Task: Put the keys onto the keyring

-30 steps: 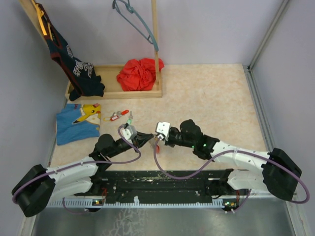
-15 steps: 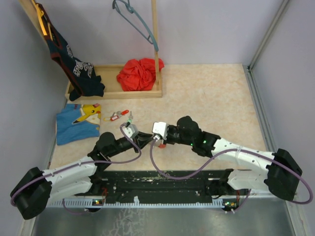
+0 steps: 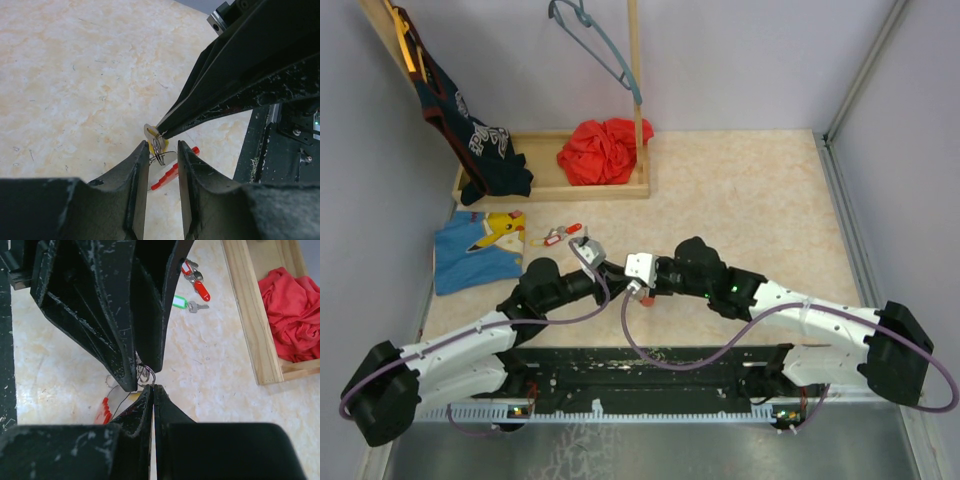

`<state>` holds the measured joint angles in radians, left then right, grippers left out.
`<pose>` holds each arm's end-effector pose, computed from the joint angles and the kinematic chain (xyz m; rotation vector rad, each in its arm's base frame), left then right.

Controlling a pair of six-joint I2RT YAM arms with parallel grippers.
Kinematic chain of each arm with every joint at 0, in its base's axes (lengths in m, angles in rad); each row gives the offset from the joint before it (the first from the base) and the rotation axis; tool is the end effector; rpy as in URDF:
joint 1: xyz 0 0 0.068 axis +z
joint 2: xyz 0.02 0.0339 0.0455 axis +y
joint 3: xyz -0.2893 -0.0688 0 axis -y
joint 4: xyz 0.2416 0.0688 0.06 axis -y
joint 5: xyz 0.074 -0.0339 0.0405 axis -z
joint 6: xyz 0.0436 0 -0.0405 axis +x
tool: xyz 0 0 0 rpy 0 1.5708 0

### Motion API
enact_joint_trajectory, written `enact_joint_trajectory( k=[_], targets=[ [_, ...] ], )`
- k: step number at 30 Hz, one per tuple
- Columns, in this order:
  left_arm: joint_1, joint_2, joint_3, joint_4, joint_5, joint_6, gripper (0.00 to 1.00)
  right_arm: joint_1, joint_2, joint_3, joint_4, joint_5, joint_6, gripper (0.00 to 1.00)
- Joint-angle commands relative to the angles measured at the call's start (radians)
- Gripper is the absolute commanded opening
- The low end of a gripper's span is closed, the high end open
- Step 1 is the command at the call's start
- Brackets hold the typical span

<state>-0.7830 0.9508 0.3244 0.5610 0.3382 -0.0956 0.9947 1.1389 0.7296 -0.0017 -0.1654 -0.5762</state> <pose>0.1299 -0.1497 0.2484 0.8276 1.5067 -0.9385 0.1311 0.2150 0.2884 -1.4902 1.3366 0.4341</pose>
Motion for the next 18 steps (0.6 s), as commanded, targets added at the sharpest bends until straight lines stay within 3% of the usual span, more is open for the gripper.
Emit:
enact_joint_trajectory(
  k=[1,6,10,18],
  targets=[
    [0.001,0.008,0.049,-0.068,-0.022,-0.016,0.33,0.023,-0.013,0.067,0.024,0.009,-0.017,0.0],
    [0.001,0.031,0.073,-0.097,-0.022,0.008,0.2,0.027,-0.015,0.068,0.015,0.005,-0.022,0.0],
    [0.001,0.036,0.08,-0.099,0.001,0.026,0.0,0.027,-0.022,0.064,0.008,0.014,-0.023,0.0],
    [0.002,-0.013,0.042,-0.075,-0.018,0.027,0.0,0.027,-0.06,-0.004,0.003,0.091,-0.004,0.0]
  ],
)
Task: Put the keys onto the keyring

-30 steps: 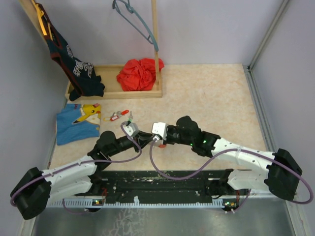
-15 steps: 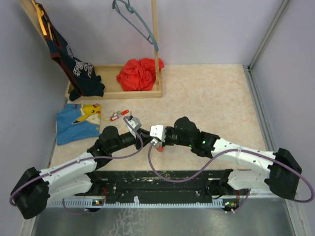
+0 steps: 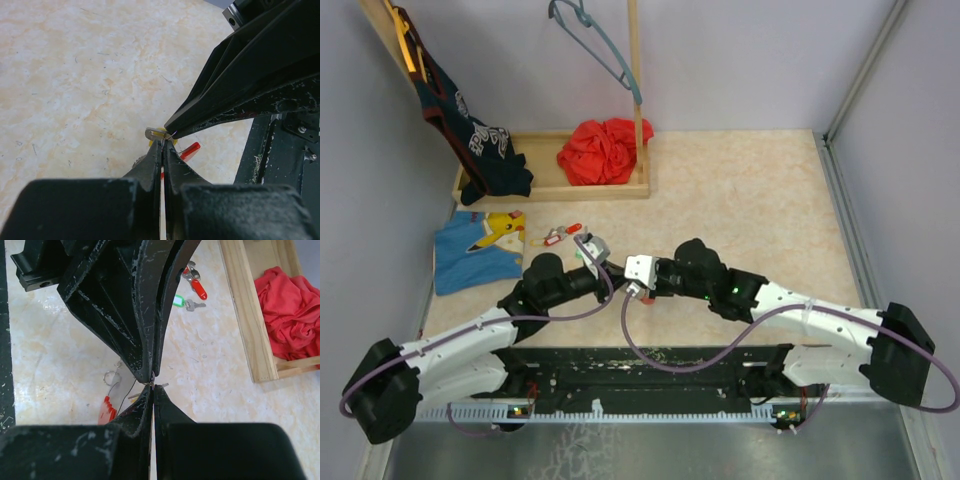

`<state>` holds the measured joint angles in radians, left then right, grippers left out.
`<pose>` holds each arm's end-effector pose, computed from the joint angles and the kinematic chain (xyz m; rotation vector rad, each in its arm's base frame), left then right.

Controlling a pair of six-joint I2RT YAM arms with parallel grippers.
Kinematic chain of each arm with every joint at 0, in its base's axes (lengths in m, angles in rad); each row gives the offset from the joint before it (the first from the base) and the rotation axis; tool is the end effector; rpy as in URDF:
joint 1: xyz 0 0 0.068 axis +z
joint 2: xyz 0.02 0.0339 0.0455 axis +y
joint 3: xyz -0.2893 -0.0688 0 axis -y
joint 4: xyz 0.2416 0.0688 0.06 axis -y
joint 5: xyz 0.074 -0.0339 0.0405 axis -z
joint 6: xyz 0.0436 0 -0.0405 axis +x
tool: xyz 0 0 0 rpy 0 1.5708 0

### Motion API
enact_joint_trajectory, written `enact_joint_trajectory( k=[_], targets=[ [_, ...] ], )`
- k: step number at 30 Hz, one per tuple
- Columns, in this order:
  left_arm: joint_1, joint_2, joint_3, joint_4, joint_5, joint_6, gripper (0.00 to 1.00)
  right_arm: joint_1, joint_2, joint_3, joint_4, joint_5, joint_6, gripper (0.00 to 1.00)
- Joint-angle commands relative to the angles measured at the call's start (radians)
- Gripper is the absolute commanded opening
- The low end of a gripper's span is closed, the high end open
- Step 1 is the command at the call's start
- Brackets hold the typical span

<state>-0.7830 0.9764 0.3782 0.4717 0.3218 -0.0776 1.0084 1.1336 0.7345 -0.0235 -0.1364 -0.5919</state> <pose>0.1362 -0.1550 0.2521 0.8434 1.5635 -0.9056 0.1285 0.2149 0.2889 -1.5039 1.3364 0.4031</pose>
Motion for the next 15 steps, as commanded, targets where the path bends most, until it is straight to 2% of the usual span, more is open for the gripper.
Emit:
enact_joint_trajectory(
  k=[1,15],
  targets=[
    [0.002,-0.046,-0.017,0.025,-0.006,0.007,0.0,0.013,-0.061,-0.02,0.025,0.067,0.017,0.0],
    [0.002,-0.067,-0.081,0.245,0.022,-0.026,0.0,0.009,0.004,-0.07,0.098,-0.078,0.064,0.0]
  ],
)
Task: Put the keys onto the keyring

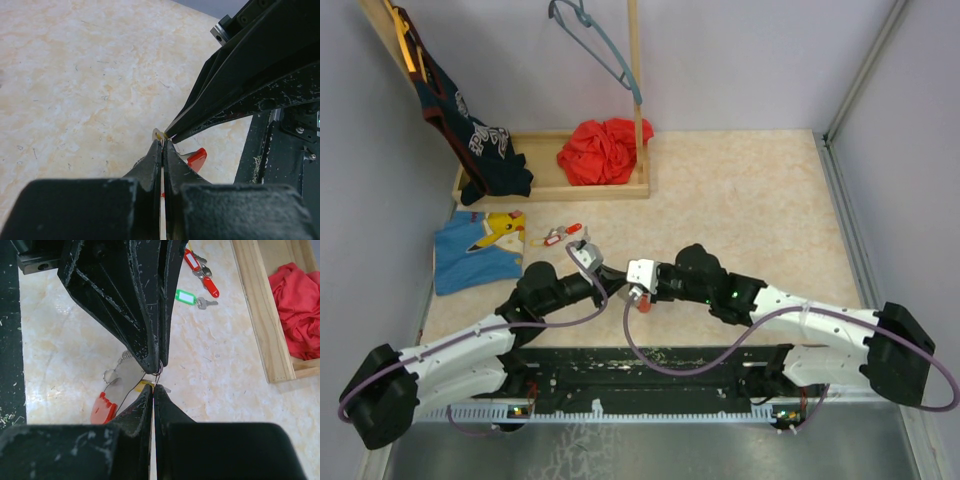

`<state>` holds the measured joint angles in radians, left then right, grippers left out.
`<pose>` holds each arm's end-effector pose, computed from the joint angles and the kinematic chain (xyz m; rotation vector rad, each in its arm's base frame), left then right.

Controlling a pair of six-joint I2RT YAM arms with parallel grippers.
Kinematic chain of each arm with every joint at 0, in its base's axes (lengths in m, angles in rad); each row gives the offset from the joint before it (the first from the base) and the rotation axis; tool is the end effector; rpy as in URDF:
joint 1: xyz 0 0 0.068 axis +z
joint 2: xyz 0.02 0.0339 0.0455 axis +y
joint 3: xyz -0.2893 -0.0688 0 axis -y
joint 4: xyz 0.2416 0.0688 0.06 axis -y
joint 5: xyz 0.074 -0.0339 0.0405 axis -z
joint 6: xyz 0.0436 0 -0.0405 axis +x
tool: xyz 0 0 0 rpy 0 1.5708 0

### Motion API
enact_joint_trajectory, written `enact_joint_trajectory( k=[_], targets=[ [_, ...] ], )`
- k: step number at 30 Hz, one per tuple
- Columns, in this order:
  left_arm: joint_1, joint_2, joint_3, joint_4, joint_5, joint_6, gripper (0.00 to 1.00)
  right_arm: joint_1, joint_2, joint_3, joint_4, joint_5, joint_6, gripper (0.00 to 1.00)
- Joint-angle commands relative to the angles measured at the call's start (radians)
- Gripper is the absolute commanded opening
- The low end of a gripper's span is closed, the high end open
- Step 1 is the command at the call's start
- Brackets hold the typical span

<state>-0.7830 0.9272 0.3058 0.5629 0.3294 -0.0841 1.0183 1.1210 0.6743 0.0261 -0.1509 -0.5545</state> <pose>0.1267 -0.1460 0.2463 0.8269 1.4959 -0.9237 0.1230 0.2119 0.2760 -1.4937 1.3515 0.4477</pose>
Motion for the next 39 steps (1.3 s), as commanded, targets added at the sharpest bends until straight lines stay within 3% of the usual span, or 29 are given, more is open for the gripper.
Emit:
enact_joint_trajectory(
  k=[1,14,22,29,39],
  targets=[
    [0.002,-0.017,-0.013,0.167,0.015,-0.022,0.0,-0.003,0.02,-0.009,0.055,-0.079,0.03,0.0],
    [0.002,0.05,-0.026,0.3,0.054,-0.053,0.0,-0.055,0.052,0.005,0.08,-0.197,0.023,0.0],
    [0.003,0.034,-0.048,0.284,0.02,-0.005,0.0,-0.065,-0.021,-0.051,0.087,-0.107,0.083,0.0],
    [0.004,0.045,-0.018,0.234,0.003,0.049,0.0,-0.065,-0.079,-0.087,0.096,0.016,0.157,0.34],
    [0.004,0.053,0.003,0.195,-0.023,0.069,0.0,-0.066,-0.165,-0.06,0.077,-0.002,0.232,0.43]
  ],
)
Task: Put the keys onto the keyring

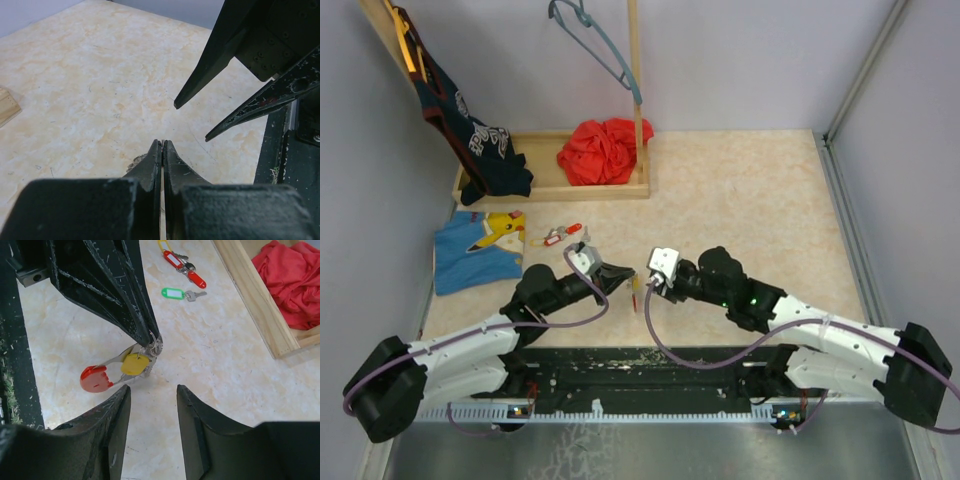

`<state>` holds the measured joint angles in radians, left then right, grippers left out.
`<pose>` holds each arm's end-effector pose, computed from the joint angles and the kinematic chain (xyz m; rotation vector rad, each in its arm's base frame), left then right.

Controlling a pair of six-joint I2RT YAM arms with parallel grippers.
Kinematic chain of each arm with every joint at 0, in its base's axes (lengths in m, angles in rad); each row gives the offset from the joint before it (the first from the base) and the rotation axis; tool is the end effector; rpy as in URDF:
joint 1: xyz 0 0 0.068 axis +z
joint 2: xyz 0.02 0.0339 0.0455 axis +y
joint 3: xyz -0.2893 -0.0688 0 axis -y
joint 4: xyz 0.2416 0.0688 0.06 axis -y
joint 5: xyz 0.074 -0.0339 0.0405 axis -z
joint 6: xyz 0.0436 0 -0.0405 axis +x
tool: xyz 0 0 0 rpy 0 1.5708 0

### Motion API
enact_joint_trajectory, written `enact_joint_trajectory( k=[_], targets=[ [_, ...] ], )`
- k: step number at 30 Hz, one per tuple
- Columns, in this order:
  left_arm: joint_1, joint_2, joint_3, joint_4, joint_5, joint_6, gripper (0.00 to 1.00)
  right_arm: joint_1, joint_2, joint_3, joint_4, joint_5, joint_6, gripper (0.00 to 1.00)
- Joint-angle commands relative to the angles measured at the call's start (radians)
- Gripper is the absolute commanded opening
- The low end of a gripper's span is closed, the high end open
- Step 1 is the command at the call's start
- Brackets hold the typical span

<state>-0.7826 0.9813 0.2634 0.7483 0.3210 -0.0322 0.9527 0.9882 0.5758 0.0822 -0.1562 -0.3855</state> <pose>0.1292 -0.1479 0.2437 0.8291 1.3814 -0.8853 0.1202 0.1808 0.2753 -1.2815 1.4466 0.5307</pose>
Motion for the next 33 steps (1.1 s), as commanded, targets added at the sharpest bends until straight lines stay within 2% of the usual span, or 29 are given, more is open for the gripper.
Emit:
enact_joint_trajectory(
  k=[1,4,9,14,19,28,33],
  targets=[
    [0.004,0.001,0.047,0.009,-0.016,0.018,0.0,0.0,-0.032,0.046,0.021,-0.005,0.085,0.44],
    [0.003,0.011,0.051,0.017,-0.017,0.016,0.0,0.0,-0.015,0.06,0.044,-0.049,0.174,0.45],
    [0.003,0.03,0.058,0.039,-0.022,0.001,0.0,0.001,0.042,0.052,0.125,-0.054,0.343,0.47],
    [0.003,0.052,0.068,0.053,-0.041,-0.019,0.0,0.0,0.088,0.03,0.219,-0.039,0.443,0.48],
    [0.003,0.076,0.081,0.066,-0.071,-0.026,0.0,0.0,0.107,0.03,0.22,0.058,0.471,0.5],
    [0.003,0.129,0.118,0.07,-0.076,-0.022,0.0,0.0,0.196,0.043,0.252,0.051,0.509,0.5],
    [0.002,0.149,0.131,0.083,-0.065,-0.04,0.0,0.0,0.244,0.031,0.282,0.092,0.513,0.44]
  ],
)
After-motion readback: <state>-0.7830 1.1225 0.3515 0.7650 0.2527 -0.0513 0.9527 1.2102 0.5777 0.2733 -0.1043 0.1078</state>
